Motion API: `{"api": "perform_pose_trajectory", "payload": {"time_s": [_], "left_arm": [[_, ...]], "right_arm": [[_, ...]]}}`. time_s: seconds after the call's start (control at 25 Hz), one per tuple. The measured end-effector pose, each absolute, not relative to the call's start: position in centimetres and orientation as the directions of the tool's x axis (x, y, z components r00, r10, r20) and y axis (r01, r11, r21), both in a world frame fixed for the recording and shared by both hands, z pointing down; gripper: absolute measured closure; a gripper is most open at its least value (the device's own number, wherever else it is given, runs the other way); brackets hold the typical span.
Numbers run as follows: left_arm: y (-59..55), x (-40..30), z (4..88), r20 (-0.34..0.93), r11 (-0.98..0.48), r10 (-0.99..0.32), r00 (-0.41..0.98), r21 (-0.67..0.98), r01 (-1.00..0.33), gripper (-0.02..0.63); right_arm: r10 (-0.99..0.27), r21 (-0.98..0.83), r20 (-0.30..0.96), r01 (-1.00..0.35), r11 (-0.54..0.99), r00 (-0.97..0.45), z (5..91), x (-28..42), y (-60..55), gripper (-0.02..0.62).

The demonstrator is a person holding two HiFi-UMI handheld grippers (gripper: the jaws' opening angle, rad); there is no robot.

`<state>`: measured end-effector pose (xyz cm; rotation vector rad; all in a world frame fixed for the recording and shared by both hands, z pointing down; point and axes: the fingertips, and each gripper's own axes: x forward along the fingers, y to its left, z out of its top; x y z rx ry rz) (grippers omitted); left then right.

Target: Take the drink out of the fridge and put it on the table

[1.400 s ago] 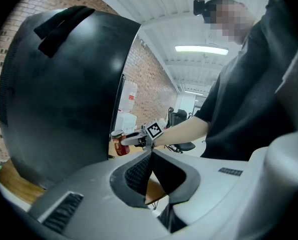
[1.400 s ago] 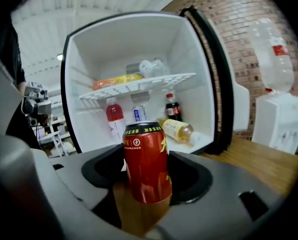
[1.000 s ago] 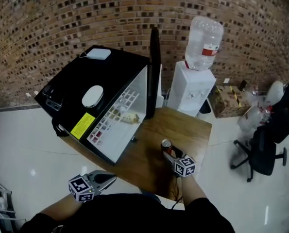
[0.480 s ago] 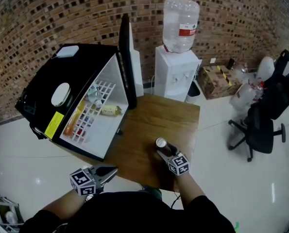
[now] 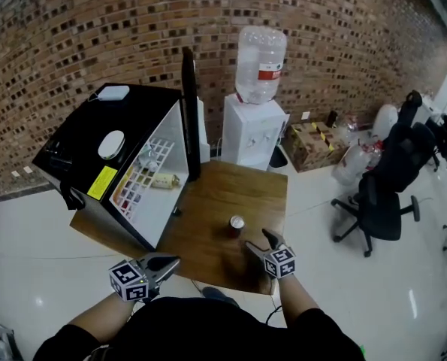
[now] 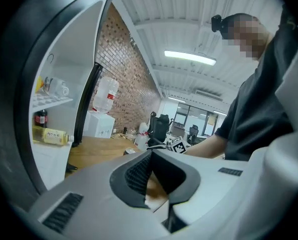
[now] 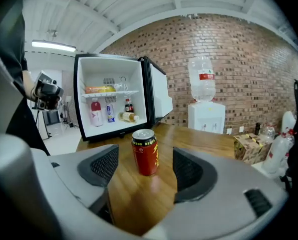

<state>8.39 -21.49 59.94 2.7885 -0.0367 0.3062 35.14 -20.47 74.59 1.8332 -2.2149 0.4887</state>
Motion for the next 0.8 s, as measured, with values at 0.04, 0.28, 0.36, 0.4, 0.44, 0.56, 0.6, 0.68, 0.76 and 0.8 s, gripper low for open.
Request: {"api": "perform_pose_trajectory", "payload": {"time_s": [0.04, 0.28, 0.36, 0.4, 0.44, 0.56, 0.6, 0.68, 0.76, 0.8], "left_arm": [[-21.1, 7.6, 59.5, 0.206, -0.947, 0.012, 0.979, 0.318, -0.055, 0.612], [-18.8, 3.8, 57.7, 0.140, -0.948, 0.005, 0.990, 0.316, -0.040, 0.612], [-18.0, 3.0, 57.5, 0.130, -0.946, 0.003, 0.992, 0.321, -0.039, 0.612], [-17.4, 2.6, 57.4, 0.128, -0.946, 0.002, 0.992, 0.321, -0.039, 0.612], [-16.7, 2.3, 57.4, 0.127, -0.947, 0.003, 0.992, 0.319, -0.038, 0.612], [-14.8, 2.0, 57.1, 0.130, -0.949, 0.001, 0.992, 0.311, -0.040, 0.612], [-14.1, 2.1, 57.0, 0.133, -0.950, -0.004, 0.991, 0.309, -0.045, 0.612], [-12.9, 2.4, 57.0, 0.141, -0.951, -0.020, 0.990, 0.302, -0.063, 0.612], [-11.6, 3.0, 57.0, 0.144, -0.951, -0.048, 0.988, 0.296, -0.089, 0.612], [-10.8, 3.5, 56.9, 0.143, -0.950, -0.067, 0.987, 0.294, -0.107, 0.612]], "right_arm": [[-0.910, -0.117, 0.369, -0.981, 0.156, -0.189, 73.3, 34.6, -19.0, 0.232], [-0.931, -0.170, 0.297, -0.971, 0.167, -0.212, 65.1, 29.7, -10.6, 0.298], [-0.932, -0.189, 0.273, -0.963, 0.190, -0.238, 63.4, 28.3, -8.4, 0.324], [-0.933, -0.200, 0.262, -0.960, 0.196, -0.245, 62.8, 27.8, -7.4, 0.328], [-0.936, -0.213, 0.249, -0.957, 0.197, -0.248, 62.2, 27.5, -6.5, 0.329], [-0.949, -0.266, 0.199, -0.945, 0.189, -0.246, 60.5, 27.8, -4.1, 0.377], [-0.950, -0.280, 0.186, -0.941, 0.192, -0.249, 60.2, 27.9, -3.2, 0.379], [-0.946, -0.290, 0.173, -0.932, 0.218, -0.275, 59.9, 27.9, -1.2, 0.423], [-0.930, -0.293, 0.172, -0.919, 0.265, -0.324, 60.1, 27.4, 1.0, 0.458], [-0.921, -0.298, 0.173, -0.910, 0.289, -0.349, 60.4, 27.2, 2.2, 0.486]]}}
